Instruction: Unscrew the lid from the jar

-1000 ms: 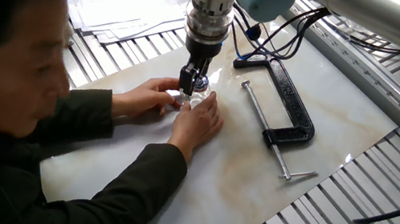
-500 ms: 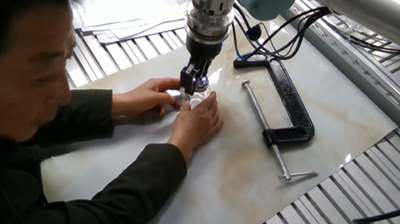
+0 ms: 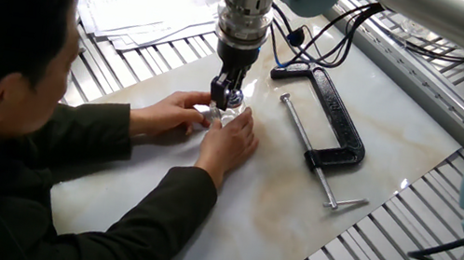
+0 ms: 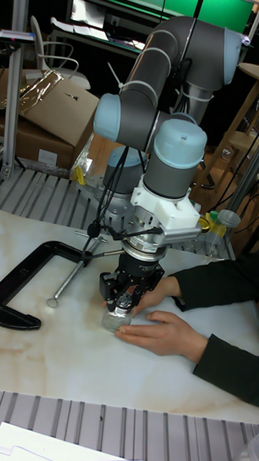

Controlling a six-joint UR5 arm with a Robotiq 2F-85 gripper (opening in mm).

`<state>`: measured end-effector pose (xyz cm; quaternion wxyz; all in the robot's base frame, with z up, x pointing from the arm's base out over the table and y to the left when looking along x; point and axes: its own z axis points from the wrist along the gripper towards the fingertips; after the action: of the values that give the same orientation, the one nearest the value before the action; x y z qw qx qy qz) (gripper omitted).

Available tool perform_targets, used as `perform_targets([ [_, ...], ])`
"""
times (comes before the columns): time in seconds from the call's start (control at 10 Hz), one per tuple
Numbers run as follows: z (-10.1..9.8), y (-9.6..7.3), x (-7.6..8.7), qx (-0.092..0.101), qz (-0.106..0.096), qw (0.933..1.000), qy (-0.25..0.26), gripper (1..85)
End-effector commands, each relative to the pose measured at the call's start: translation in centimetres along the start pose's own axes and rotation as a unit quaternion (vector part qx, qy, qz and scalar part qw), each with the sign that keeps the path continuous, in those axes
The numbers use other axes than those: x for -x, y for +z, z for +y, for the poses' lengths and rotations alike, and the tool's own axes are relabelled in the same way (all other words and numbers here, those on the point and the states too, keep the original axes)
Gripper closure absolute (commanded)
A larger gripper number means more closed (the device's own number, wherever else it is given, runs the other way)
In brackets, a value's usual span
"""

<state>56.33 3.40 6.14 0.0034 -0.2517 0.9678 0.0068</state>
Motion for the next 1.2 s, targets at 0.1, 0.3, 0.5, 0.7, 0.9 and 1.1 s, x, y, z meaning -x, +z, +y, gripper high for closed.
perform_targets([
  [0.1, 0.7, 0.2, 0.6, 0.004, -0.008, 0.9999, 0.006, 84.7],
  [0.3, 0.7, 0.3, 0.6, -0.002, -0.007, 1.0000, 0.000, 84.7],
  [0.5, -0.1, -1.0, -0.1, 0.002, 0.006, 0.9999, -0.011, 84.7],
  [0.7, -0.2, -1.4, 0.0, 0.016, 0.004, 0.9998, -0.009, 84.7],
  [0.9, 1.1, -0.3, 0.8, 0.001, -0.006, 0.9999, 0.010, 84.7],
  [1.1, 1.3, 0.0, 1.1, -0.005, -0.007, 0.9999, 0.012, 84.7],
])
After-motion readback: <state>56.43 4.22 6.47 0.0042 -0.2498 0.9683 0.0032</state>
